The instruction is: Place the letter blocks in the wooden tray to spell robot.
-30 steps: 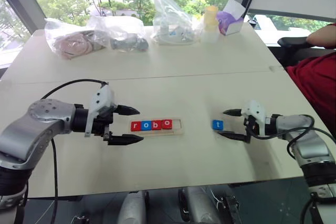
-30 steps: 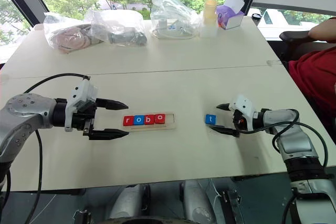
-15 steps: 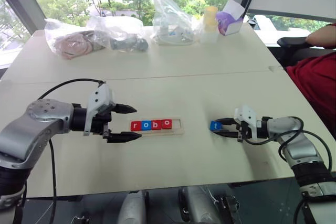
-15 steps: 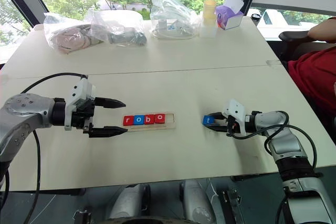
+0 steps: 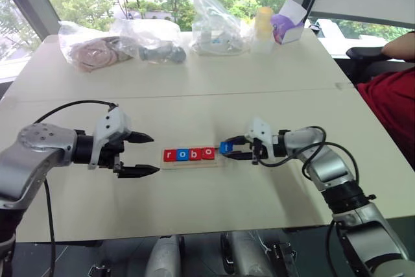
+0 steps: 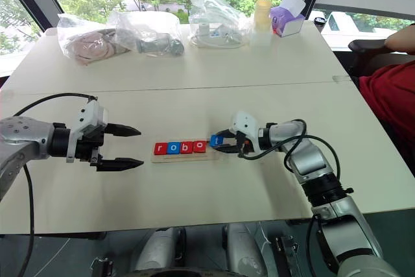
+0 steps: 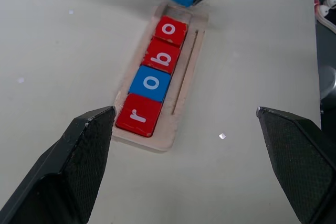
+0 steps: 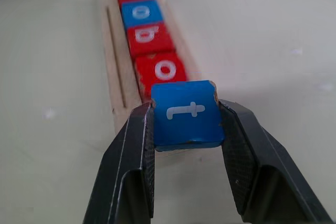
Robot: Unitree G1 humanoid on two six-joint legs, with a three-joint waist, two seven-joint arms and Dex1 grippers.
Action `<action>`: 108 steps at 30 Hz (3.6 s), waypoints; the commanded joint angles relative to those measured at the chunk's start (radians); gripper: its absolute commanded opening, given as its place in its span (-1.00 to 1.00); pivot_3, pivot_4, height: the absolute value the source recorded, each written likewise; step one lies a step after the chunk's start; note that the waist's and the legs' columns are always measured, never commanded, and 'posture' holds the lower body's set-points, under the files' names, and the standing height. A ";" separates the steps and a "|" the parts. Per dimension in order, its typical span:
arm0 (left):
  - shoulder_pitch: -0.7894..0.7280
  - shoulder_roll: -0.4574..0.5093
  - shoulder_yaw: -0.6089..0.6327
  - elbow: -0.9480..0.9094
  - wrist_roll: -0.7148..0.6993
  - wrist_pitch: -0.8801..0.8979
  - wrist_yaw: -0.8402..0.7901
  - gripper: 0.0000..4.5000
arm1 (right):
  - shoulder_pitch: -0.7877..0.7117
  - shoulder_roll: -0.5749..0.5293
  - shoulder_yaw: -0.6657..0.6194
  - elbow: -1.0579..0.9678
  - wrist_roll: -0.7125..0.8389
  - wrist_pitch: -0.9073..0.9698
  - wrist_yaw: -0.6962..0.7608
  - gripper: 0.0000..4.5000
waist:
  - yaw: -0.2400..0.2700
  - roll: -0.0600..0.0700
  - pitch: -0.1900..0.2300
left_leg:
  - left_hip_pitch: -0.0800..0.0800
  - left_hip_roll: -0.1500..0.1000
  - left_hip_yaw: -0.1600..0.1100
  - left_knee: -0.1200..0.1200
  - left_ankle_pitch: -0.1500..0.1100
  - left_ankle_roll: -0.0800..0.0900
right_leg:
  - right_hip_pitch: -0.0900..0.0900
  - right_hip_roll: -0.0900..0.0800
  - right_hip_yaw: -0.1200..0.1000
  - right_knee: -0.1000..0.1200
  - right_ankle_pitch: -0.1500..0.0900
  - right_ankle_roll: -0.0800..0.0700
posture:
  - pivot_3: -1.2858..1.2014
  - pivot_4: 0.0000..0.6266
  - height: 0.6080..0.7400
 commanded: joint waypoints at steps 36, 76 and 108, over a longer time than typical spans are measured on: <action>0.024 -0.040 0.020 -0.036 0.036 -0.031 0.078 1.00 | -0.090 0.109 0.028 0.111 -0.065 -0.136 0.001 0.96 | -0.007 0.000 0.000 | 0.001 0.000 0.000 0.000 0.000 0.000 | 0.000 0.001 0.000 0.002 0.000 0.000 | 0.03 -0.52 1.00; -0.003 -0.073 -0.005 -0.002 0.089 -0.045 0.075 1.00 | -0.005 0.096 0.019 0.014 -0.008 -0.061 -0.006 0.96 | -0.006 0.000 0.000 | 0.001 0.000 0.000 0.000 0.000 0.000 | 0.000 0.001 0.000 0.001 0.000 0.000 | 0.03 -0.52 1.00; 0.150 -0.083 0.164 -0.014 0.053 -0.012 0.124 1.00 | 0.087 0.012 -0.161 -0.282 0.103 0.171 -0.121 0.96 | -0.006 0.000 0.000 | 0.001 0.001 -0.002 0.000 0.000 0.000 | 0.000 0.001 0.000 0.001 0.001 0.000 | 0.03 -0.52 1.00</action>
